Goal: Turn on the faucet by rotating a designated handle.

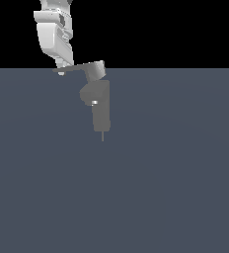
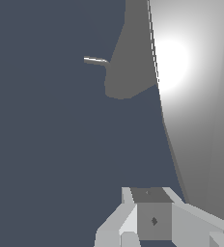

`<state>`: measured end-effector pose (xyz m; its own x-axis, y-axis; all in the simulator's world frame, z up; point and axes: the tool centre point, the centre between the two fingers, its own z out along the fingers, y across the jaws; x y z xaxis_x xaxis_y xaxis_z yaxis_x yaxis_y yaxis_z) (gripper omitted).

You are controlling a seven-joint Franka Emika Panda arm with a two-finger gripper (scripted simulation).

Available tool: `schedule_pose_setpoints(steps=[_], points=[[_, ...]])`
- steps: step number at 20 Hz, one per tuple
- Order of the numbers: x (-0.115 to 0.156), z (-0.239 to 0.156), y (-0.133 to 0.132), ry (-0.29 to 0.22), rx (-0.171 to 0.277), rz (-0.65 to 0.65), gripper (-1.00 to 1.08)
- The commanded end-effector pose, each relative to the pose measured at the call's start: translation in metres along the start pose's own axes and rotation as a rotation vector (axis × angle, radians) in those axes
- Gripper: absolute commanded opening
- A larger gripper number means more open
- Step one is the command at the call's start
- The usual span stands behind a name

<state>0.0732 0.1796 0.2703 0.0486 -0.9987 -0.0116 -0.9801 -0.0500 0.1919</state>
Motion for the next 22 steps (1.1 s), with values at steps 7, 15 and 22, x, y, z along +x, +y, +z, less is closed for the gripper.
schedule_pose_setpoints(steps=[7, 15, 22], points=[[0.003, 0.0, 0.021, 0.002, -0.004, 0.005, -1.0], [0.002, 0.0, 0.042, 0.002, -0.004, 0.005, -1.0], [0.001, -0.001, 0.06, 0.002, -0.004, 0.005, -1.0]])
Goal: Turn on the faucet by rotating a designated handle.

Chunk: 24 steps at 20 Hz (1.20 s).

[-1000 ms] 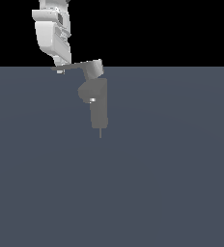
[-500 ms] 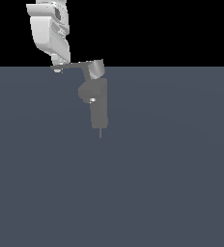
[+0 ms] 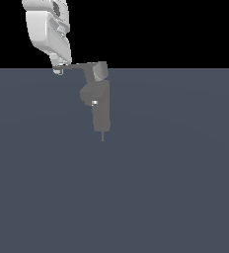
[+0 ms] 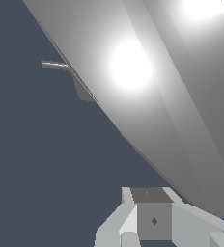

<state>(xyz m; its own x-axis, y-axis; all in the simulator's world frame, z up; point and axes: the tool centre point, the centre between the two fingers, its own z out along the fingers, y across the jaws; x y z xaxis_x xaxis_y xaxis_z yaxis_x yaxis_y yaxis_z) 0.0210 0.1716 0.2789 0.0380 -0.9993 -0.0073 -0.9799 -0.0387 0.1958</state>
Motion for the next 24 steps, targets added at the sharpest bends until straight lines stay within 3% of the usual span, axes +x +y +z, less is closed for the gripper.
schedule_pose_setpoints(steps=[1, 24], points=[[-0.004, -0.002, 0.01, 0.0, 0.0, -0.006, -1.0], [0.04, 0.0, 0.057, 0.002, -0.002, -0.004, -1.0]])
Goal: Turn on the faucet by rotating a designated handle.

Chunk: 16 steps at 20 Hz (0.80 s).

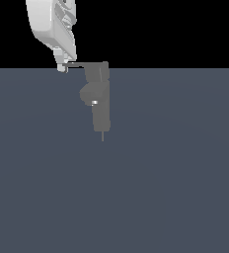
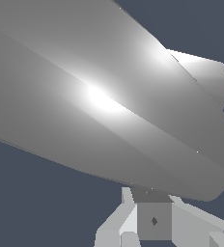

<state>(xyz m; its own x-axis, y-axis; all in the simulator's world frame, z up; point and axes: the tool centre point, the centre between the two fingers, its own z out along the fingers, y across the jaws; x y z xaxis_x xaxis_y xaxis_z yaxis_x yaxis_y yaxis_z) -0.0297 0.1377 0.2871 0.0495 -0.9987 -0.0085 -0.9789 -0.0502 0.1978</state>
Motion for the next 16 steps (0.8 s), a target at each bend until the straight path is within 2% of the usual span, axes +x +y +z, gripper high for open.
schedule_pose_setpoints(steps=[1, 12, 14, 16], points=[[0.01, -0.002, 0.007, 0.0, 0.001, 0.007, -1.0], [0.035, -0.004, 0.037, -0.001, 0.002, 0.006, -1.0], [0.026, 0.0, 0.036, 0.003, -0.005, -0.006, -1.0], [0.04, 0.0, 0.036, 0.002, -0.004, -0.004, -1.0]])
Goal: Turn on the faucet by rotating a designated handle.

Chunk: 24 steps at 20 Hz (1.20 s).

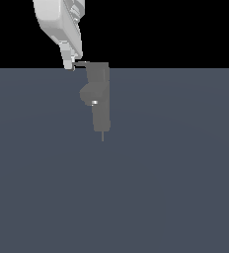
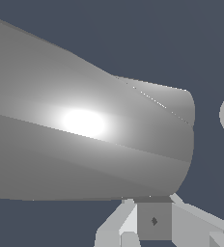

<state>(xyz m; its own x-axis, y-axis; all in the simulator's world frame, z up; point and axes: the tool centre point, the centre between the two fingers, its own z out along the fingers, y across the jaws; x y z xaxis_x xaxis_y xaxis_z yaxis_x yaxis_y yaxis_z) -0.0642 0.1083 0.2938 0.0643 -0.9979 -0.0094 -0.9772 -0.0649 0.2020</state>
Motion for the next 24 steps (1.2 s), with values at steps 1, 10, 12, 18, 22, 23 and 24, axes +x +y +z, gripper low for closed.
schedule_pose_setpoints(steps=[1, 10, 12, 18, 22, 23, 24], points=[[0.019, -0.001, 0.001, 0.0, 0.001, 0.011, -1.0], [0.083, -0.003, 0.005, -0.002, 0.004, 0.017, -1.0], [0.098, -0.003, 0.006, -0.003, 0.005, 0.018, -1.0], [0.092, 0.0, 0.002, 0.0, -0.003, -0.014, -1.0], [0.105, -0.001, -0.008, 0.0, -0.002, -0.01, -1.0], [0.108, -0.001, -0.01, 0.0, -0.001, -0.009, -1.0], [0.112, -0.001, -0.012, 0.0, -0.001, -0.008, -1.0]])
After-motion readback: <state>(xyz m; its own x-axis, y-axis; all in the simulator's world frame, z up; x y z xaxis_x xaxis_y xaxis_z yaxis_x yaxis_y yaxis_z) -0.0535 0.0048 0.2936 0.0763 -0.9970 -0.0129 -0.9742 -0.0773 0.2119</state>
